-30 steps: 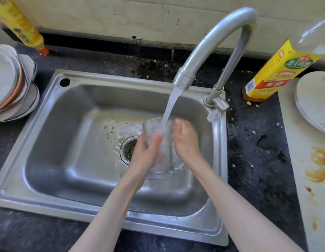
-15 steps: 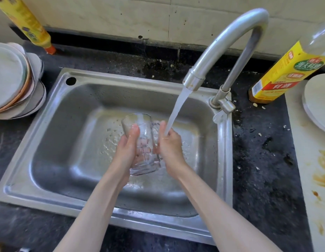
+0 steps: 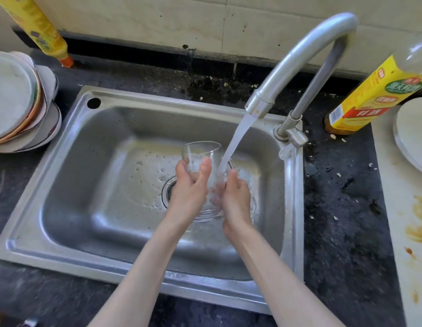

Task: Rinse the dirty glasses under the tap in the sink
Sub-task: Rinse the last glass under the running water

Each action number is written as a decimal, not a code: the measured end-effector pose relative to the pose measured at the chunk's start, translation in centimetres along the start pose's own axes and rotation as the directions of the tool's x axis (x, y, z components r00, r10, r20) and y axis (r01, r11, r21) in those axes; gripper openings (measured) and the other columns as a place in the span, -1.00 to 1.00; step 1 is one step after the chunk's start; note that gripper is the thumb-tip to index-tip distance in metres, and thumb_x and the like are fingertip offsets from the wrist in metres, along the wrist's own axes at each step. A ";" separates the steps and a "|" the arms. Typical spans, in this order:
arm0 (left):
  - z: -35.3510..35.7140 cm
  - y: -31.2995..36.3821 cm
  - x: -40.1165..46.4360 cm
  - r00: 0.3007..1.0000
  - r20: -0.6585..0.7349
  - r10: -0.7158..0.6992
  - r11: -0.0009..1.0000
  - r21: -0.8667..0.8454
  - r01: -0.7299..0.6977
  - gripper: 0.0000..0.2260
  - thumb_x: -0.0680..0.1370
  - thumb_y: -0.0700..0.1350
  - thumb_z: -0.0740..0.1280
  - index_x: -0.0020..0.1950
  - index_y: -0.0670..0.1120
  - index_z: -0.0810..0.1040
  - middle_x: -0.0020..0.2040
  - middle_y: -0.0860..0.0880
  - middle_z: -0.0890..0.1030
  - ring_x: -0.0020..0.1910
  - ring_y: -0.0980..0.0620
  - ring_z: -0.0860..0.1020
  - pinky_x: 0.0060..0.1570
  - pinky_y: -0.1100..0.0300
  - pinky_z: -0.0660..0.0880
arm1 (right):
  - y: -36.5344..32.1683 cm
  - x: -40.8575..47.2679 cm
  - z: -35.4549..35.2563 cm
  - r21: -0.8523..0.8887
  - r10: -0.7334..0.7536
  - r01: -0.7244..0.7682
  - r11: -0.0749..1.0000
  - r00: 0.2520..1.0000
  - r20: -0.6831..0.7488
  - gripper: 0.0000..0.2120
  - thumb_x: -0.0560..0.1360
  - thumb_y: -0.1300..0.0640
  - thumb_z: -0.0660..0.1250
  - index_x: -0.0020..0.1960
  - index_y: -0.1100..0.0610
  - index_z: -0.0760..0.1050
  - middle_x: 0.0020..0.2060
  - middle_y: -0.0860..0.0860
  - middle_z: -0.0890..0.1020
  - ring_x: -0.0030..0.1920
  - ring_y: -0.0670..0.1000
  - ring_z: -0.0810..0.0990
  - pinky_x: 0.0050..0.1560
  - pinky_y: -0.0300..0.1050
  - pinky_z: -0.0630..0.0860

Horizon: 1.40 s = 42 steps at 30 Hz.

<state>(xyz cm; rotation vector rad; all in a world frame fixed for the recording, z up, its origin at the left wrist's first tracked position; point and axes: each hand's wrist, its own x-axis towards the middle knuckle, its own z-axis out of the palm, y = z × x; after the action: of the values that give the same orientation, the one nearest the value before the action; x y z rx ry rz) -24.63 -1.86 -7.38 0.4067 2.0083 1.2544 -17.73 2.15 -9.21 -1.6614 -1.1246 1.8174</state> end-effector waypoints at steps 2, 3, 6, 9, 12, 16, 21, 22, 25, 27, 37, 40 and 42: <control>0.7 -0.1 -0.5 1.000 -0.025 -0.001 1.000 0.012 0.002 -0.45 0.55 0.19 0.14 0.37 -0.16 0.22 -0.24 0.19 0.46 -0.06 0.05 0.54 0.10 0.05 0.43 | 0.1 -0.1 -0.4 -0.083 -0.062 0.062 0.995 0.998 0.004 -0.68 0.56 -0.15 0.07 0.13 0.04 0.38 0.11 0.10 0.54 0.05 0.09 0.58 0.13 0.11 0.51; 0.8 -0.2 -0.5 1.000 -0.029 0.005 1.000 0.027 -0.004 -0.45 0.55 0.19 0.13 0.38 -0.16 0.21 -0.20 0.19 0.46 0.02 0.01 0.53 0.08 0.09 0.42 | 0.2 -0.4 -0.8 -0.133 -0.088 0.094 0.987 0.995 0.047 -0.64 0.57 -0.15 0.06 0.27 0.00 0.33 0.26 0.09 0.44 0.17 0.08 0.52 0.24 0.13 0.44; 1.3 -0.1 -1.0 0.997 0.058 0.048 0.998 0.039 -0.051 -0.48 0.57 0.18 0.05 0.42 -0.09 0.17 0.15 0.12 0.51 0.20 0.10 0.44 0.14 0.22 0.34 | 0.8 -1.1 -2.1 -0.186 -0.148 0.185 0.965 0.970 0.193 -0.45 0.58 -0.22 -0.01 0.52 -0.11 0.02 0.45 -0.12 0.10 0.43 -0.12 0.19 0.46 -0.05 0.14; 1.7 -0.6 -1.9 0.973 0.192 0.130 0.987 0.067 -0.145 -0.57 0.65 0.00 -0.02 0.51 -0.02 0.00 0.42 0.25 0.17 0.31 0.42 0.09 0.29 0.43 0.04 | 1.0 -0.2 -3.0 -0.040 -0.144 0.167 0.985 0.932 0.334 -0.33 0.45 -0.43 0.00 0.47 -0.16 0.18 0.44 -0.20 0.25 0.43 -0.15 0.25 0.35 -0.06 0.33; 2.1 -1.6 -2.2 0.929 0.257 0.265 0.942 0.137 -0.306 -0.47 0.61 0.04 0.03 0.54 -0.08 -0.03 0.52 -0.02 0.15 0.50 0.12 0.07 0.47 0.10 0.05 | 0.9 0.7 -3.7 0.186 -0.051 -0.032 0.982 0.904 0.425 -0.39 0.46 -0.38 0.00 0.38 -0.11 0.36 0.23 -0.09 0.57 0.20 -0.03 0.57 0.10 -0.05 0.53; 2.4 -1.7 -2.2 0.894 0.308 0.326 0.897 0.197 -0.395 -0.38 0.56 0.09 0.02 0.54 -0.08 -0.11 0.54 -0.03 0.06 0.51 0.11 0.01 0.47 0.12 0.01 | 0.8 0.9 -4.3 0.188 0.012 -0.097 0.977 0.913 0.408 -0.23 0.36 -0.47 0.05 0.34 0.02 0.43 0.23 0.03 0.58 0.20 0.05 0.57 0.27 0.10 0.43; 2.4 -1.4 -2.0 0.905 0.270 0.329 0.906 0.181 -0.383 -0.41 0.55 0.11 -0.01 0.54 -0.06 -0.04 0.53 0.00 0.13 0.49 0.12 0.08 0.45 0.23 0.04 | 0.2 0.6 -4.4 0.179 -0.071 -0.020 0.984 0.871 0.486 -0.46 0.43 -0.33 0.11 0.04 0.02 0.65 0.03 0.10 0.67 0.09 0.12 0.62 0.10 0.01 0.54; 2.4 -1.2 -1.5 0.921 0.273 0.279 0.934 0.145 -0.326 -0.41 0.55 0.14 -0.01 0.54 -0.02 0.00 0.51 -0.01 0.19 0.49 0.07 0.14 0.45 0.13 0.11 | 0.2 0.4 -4.3 0.188 -0.073 -0.024 0.982 0.868 0.492 -0.47 0.40 -0.35 0.17 0.03 0.02 0.65 0.04 0.14 0.66 0.10 0.16 0.62 0.12 0.07 0.54; 2.0 0.3 0.5 0.961 0.244 0.128 0.989 0.036 -0.141 -0.48 0.59 0.23 -0.05 0.49 0.02 0.15 0.46 -0.10 0.28 0.44 -0.10 0.25 0.41 -0.13 0.20 | 1.1 -0.5 -4.2 0.156 -0.022 -0.073 0.985 0.844 0.536 -0.26 0.31 -0.43 0.26 0.19 0.13 0.56 0.14 0.31 0.57 0.18 0.35 0.52 0.20 0.30 0.45; 1.5 0.5 0.8 0.970 0.215 0.116 0.990 0.059 -0.131 -0.48 0.61 0.17 -0.11 0.49 -0.06 0.17 0.49 -0.08 0.23 0.46 -0.02 0.19 0.46 0.02 0.11 | 1.6 -1.0 -4.3 0.147 0.001 -0.101 0.984 0.827 0.562 -0.24 0.35 -0.41 0.19 0.29 0.15 0.48 0.12 0.21 0.61 0.14 0.23 0.58 0.14 0.19 0.53; 2.0 -2.1 -2.8 0.908 0.295 0.297 0.941 0.069 -0.331 -0.48 0.57 0.13 0.02 0.50 -0.02 0.14 0.39 0.07 0.35 0.35 0.25 0.30 0.34 0.33 0.21 | 0.0 1.6 -3.8 0.222 0.028 -0.131 0.966 0.909 0.415 -0.28 0.32 -0.38 0.22 0.28 0.11 0.49 0.16 0.11 0.61 0.12 0.06 0.61 -0.04 -0.15 0.57; 1.6 -0.8 -1.5 0.924 0.323 0.202 0.973 0.040 -0.227 -0.52 0.59 0.13 0.02 0.49 0.03 0.19 0.39 0.12 0.36 0.30 0.36 0.33 0.26 0.47 0.22 | 0.0 1.2 -3.5 0.297 0.101 -0.267 0.917 0.875 0.474 -0.41 0.42 -0.34 0.14 0.20 0.05 0.55 0.10 0.05 0.65 0.10 0.03 0.63 0.01 -0.09 0.55; 1.6 -0.5 -1.2 0.917 0.323 0.234 0.961 0.067 -0.269 -0.49 0.56 0.12 0.01 0.49 0.02 0.21 0.44 0.07 0.33 0.39 0.25 0.28 0.36 0.33 0.19 | -0.6 1.1 -3.5 0.372 0.152 -0.395 0.840 0.829 0.538 -0.45 0.48 -0.31 0.09 0.11 0.08 0.59 -0.07 0.04 0.69 -0.07 0.00 0.68 -0.15 -0.15 0.58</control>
<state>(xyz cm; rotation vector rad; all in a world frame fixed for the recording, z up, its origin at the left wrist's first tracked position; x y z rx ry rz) -22.58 -1.78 -7.78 0.8872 1.7959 1.1474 -14.71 4.24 -9.27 -1.1442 -0.5270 2.5571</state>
